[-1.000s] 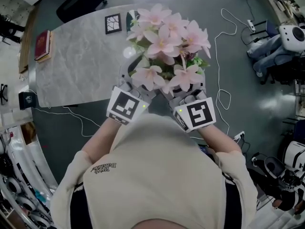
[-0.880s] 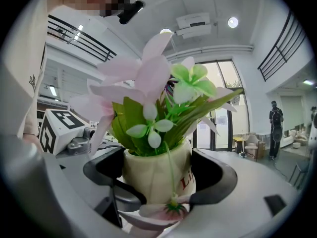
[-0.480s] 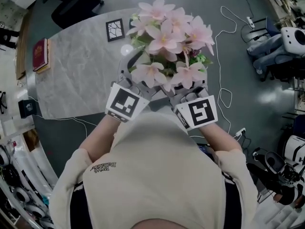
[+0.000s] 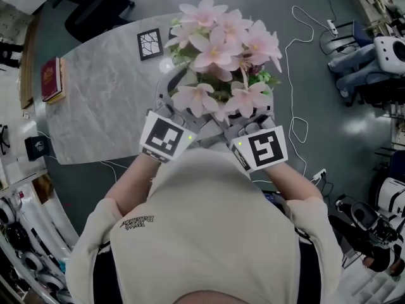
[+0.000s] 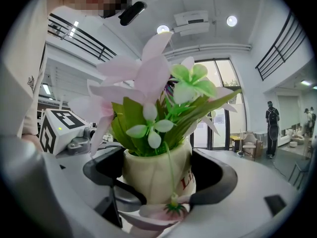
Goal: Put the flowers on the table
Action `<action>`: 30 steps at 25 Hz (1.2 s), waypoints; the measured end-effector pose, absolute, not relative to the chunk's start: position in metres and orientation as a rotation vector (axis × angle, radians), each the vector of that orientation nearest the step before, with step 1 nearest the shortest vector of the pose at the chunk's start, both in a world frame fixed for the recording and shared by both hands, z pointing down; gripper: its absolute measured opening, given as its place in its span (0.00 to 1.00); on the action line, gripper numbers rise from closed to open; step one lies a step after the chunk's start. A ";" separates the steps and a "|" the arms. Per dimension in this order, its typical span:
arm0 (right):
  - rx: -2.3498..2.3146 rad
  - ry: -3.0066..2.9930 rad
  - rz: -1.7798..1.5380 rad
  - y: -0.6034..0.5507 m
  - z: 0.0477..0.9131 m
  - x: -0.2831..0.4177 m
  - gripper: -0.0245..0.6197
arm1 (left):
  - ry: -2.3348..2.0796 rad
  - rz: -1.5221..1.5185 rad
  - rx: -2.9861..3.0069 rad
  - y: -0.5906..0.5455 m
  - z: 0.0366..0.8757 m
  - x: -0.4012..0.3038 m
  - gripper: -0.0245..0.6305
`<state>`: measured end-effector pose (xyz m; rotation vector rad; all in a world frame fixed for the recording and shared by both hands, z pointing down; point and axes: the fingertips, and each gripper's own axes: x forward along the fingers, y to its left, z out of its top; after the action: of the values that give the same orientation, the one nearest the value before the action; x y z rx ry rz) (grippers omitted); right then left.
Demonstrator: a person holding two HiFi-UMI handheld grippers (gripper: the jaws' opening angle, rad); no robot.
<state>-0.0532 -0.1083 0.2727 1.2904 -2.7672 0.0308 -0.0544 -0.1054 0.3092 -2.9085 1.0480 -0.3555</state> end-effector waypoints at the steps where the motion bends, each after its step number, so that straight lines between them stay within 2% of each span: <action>1: 1.291 -2.768 0.032 -0.111 0.273 -0.050 0.72 | 1.048 -0.359 -2.907 -0.108 0.309 -0.051 0.71; 30: 1.250 -2.803 0.042 -0.179 0.284 0.001 0.72 | 1.101 -0.412 -2.877 -0.176 0.322 -0.002 0.71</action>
<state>0.0005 -0.1792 0.2842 1.2499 -2.8028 0.0422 -0.0020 -0.1763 0.3215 -2.8766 1.1011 -0.4123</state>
